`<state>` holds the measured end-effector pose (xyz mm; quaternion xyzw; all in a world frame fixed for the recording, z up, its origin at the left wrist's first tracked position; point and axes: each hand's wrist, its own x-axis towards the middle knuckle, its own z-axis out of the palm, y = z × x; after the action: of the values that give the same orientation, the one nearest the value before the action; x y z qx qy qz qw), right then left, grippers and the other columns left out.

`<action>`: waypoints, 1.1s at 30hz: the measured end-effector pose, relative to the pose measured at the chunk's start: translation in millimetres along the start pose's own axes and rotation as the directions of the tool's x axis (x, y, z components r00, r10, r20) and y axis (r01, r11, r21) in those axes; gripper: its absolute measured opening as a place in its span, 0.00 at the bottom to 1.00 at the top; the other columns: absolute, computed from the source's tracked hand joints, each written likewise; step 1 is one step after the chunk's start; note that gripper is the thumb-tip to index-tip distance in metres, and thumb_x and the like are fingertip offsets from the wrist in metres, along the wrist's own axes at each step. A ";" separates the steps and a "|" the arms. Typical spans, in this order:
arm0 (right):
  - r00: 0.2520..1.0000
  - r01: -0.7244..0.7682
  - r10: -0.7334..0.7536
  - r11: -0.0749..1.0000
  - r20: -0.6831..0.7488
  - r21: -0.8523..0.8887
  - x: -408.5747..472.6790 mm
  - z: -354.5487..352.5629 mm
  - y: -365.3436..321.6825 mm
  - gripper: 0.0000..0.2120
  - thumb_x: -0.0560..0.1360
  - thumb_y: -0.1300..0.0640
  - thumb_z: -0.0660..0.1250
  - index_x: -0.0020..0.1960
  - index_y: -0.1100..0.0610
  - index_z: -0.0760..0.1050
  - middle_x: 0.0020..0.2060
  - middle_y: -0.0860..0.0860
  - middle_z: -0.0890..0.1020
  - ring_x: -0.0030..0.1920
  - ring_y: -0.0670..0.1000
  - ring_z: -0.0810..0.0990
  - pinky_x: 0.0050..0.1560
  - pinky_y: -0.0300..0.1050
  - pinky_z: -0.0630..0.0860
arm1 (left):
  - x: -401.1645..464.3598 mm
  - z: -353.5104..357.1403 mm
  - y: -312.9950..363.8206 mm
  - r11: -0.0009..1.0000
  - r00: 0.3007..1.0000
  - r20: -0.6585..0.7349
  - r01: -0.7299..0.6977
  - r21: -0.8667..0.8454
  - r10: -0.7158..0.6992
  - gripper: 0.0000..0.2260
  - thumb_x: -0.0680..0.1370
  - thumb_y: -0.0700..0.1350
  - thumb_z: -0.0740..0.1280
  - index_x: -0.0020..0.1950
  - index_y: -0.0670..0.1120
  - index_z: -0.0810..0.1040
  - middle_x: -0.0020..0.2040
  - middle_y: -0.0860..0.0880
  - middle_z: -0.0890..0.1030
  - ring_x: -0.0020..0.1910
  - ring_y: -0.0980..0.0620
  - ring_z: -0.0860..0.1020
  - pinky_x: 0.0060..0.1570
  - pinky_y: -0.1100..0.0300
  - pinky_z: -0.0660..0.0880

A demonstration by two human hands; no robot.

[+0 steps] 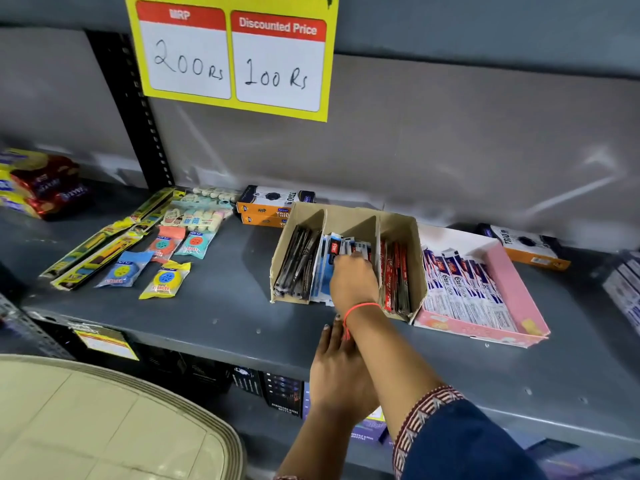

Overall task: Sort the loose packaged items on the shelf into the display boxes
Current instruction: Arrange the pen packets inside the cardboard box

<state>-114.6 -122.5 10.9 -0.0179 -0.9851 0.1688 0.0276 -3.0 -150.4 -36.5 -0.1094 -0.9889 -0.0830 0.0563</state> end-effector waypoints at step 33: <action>0.993 -0.016 0.023 0.998 0.120 -0.063 -0.7 0.2 -0.4 0.16 0.75 0.69 0.54 0.59 0.67 0.75 0.58 0.63 0.79 0.57 0.62 0.80 0.56 0.52 0.77 | 2.8 14.1 -3.9 0.999 0.984 -0.170 -0.044 0.010 0.046 0.28 0.51 0.56 0.78 0.45 0.42 0.84 0.43 0.45 0.86 0.45 0.46 0.83 0.41 0.52 0.81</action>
<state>-113.9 -123.0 10.8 -0.0182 -0.9895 0.1393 -0.0341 -7.9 -151.1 -50.6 -0.1241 -0.9780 -0.0877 0.1427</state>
